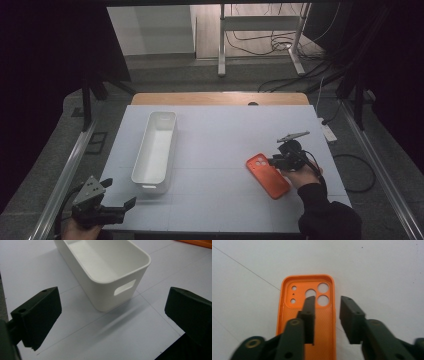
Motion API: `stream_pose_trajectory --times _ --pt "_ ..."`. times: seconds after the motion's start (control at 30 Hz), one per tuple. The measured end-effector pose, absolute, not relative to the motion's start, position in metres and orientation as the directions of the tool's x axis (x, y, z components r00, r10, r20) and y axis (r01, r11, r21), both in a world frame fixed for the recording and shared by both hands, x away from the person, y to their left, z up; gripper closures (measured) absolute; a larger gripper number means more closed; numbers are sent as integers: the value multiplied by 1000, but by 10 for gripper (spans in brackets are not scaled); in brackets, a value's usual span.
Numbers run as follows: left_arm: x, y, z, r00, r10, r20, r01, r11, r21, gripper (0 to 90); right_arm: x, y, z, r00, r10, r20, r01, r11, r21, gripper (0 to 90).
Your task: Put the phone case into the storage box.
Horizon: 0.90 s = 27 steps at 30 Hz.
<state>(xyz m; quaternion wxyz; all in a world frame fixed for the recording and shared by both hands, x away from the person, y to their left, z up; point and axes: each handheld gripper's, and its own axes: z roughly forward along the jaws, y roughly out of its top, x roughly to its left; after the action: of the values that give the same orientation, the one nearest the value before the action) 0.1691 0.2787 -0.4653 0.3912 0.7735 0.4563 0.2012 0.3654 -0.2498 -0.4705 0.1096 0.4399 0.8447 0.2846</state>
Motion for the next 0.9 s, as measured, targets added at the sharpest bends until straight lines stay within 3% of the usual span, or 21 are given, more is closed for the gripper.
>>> stream_pose_trajectory --times 0.63,0.9 --pt "169 278 -465 504 862 -44 548 -280 788 17 345 -261 -465 -582 812 39 674 455 582 77" --pt "169 278 -465 505 862 -44 548 -281 788 17 338 -268 -462 -555 828 77 689 407 600 0"
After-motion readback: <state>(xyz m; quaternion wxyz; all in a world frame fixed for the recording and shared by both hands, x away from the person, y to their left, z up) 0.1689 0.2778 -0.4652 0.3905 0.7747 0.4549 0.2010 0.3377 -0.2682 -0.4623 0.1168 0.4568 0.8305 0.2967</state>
